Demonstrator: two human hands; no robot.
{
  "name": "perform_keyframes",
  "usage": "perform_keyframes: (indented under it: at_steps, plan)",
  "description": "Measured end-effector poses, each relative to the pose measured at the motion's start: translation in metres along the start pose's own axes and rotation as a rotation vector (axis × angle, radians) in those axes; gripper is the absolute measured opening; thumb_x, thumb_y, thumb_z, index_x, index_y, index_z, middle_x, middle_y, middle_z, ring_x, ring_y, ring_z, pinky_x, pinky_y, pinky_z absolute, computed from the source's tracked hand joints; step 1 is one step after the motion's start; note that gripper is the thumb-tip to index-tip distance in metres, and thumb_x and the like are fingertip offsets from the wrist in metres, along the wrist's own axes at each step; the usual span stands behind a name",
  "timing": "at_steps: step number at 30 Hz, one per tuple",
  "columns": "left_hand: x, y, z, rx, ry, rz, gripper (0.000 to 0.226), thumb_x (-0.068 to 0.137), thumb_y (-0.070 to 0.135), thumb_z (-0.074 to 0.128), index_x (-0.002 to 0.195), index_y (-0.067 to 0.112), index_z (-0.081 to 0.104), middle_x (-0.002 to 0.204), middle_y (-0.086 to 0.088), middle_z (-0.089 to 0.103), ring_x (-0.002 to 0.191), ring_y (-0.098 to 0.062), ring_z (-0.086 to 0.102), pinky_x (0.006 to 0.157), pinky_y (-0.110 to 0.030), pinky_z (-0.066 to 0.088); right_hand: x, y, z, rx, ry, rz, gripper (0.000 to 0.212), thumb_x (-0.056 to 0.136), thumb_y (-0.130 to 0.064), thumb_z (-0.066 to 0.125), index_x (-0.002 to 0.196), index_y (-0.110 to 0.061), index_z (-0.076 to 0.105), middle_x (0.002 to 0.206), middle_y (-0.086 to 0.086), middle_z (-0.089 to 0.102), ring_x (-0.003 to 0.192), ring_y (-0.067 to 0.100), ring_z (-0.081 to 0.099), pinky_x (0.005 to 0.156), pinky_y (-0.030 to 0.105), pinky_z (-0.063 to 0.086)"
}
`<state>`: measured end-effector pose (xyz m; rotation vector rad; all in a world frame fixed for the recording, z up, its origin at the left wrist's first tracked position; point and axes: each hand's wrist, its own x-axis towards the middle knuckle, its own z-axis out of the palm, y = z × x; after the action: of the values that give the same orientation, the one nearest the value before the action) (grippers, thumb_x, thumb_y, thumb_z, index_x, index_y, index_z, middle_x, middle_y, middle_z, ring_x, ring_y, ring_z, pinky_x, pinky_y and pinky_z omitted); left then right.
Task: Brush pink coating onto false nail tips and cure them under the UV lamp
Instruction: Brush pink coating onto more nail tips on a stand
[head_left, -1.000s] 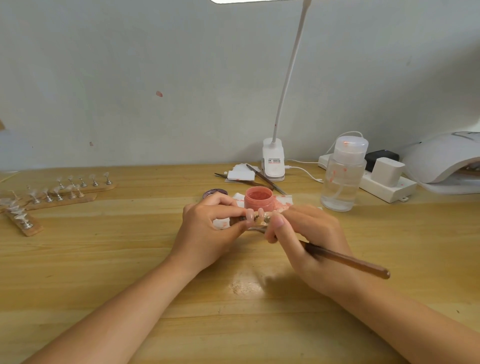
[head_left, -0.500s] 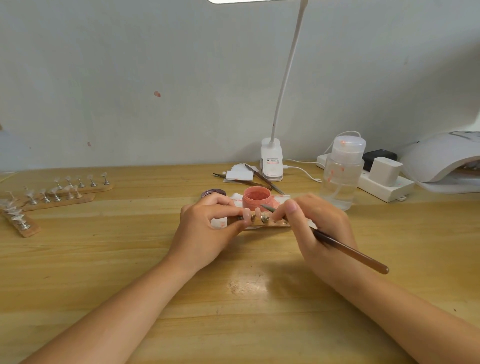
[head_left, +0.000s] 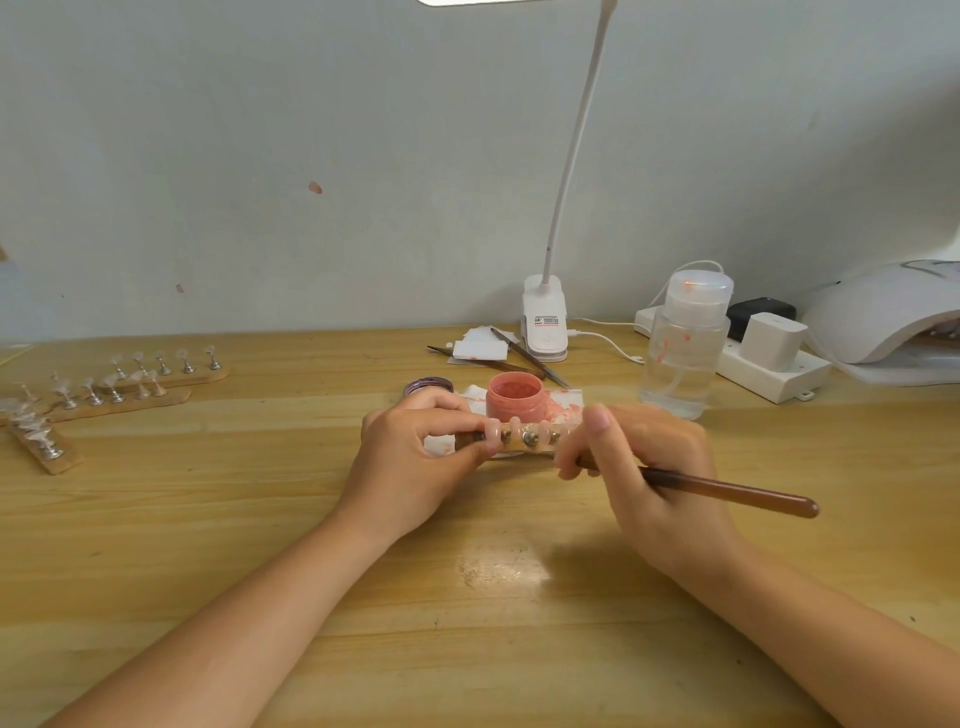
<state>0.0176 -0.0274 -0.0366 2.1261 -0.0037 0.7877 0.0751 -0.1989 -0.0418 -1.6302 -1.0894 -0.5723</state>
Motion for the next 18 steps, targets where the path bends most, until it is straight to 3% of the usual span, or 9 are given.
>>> perform_keyframes:
  at_steps: [3, 6, 8, 12, 16, 18]
  plan:
    - [0.000, -0.004, -0.002, -0.011, -0.028, -0.019, 0.018, 0.069, 0.018, 0.077, 0.068, 0.036, 0.072, 0.074, 0.012, 0.061, 0.081, -0.005, 0.056, 0.094, -0.042, 0.038, 0.001, 0.003, -0.006, 0.004, 0.070, 0.034, 0.050, 0.094, -0.031, 0.035, 0.064, -0.006, 0.067, 0.061, 0.000, 0.064, 0.061, 0.013, 0.060, 0.056, 0.035, 0.048]
    - [0.000, -0.006, -0.003, -0.012, -0.064, -0.030, 0.024, 0.067, 0.011, 0.077, 0.062, 0.033, 0.071, 0.074, 0.024, 0.063, 0.080, 0.000, 0.056, 0.083, -0.017, 0.039, 0.001, 0.007, -0.009, -0.058, 0.058, 0.026, 0.049, 0.093, -0.029, 0.035, 0.064, -0.007, 0.068, 0.062, -0.001, 0.064, 0.061, 0.015, 0.060, 0.056, 0.040, 0.047]
    - [0.001, -0.007, -0.003, -0.002, -0.070, -0.033, 0.030, 0.067, 0.007, 0.076, 0.062, 0.035, 0.069, 0.072, 0.026, 0.063, 0.080, 0.000, 0.057, 0.077, -0.009, 0.038, 0.001, 0.008, -0.009, -0.104, 0.039, -0.027, 0.047, 0.093, -0.028, 0.036, 0.064, -0.009, 0.068, 0.060, -0.002, 0.062, 0.059, 0.014, 0.058, 0.056, 0.038, 0.046]
    - [0.001, -0.006, -0.004, -0.001, -0.076, -0.029, 0.025, 0.068, 0.009, 0.074, 0.067, 0.033, 0.069, 0.079, 0.012, 0.068, 0.083, -0.011, 0.060, 0.081, -0.017, 0.044, 0.001, 0.011, -0.007, -0.250, -0.044, -0.099, 0.053, 0.095, -0.030, 0.035, 0.059, -0.004, 0.064, 0.052, 0.006, 0.056, 0.051, 0.023, 0.053, 0.050, 0.039, 0.041]
    - [0.000, -0.003, -0.004, -0.007, -0.081, -0.034, 0.026, 0.069, 0.010, 0.075, 0.065, 0.034, 0.067, 0.078, 0.009, 0.069, 0.085, -0.022, 0.060, 0.086, -0.033, 0.046, -0.001, 0.010, -0.008, -0.191, -0.045, -0.090, 0.056, 0.097, -0.035, 0.033, 0.059, -0.012, 0.067, 0.050, 0.000, 0.058, 0.049, 0.016, 0.054, 0.050, 0.037, 0.041]
    - [0.000, -0.003, -0.004, -0.010, -0.088, -0.036, 0.027, 0.070, 0.009, 0.074, 0.064, 0.034, 0.066, 0.079, 0.004, 0.070, 0.085, -0.025, 0.060, 0.087, -0.037, 0.046, -0.001, 0.010, -0.008, -0.194, -0.016, -0.100, 0.053, 0.095, -0.030, 0.036, 0.058, -0.009, 0.066, 0.051, 0.003, 0.058, 0.050, 0.020, 0.054, 0.049, 0.038, 0.041]
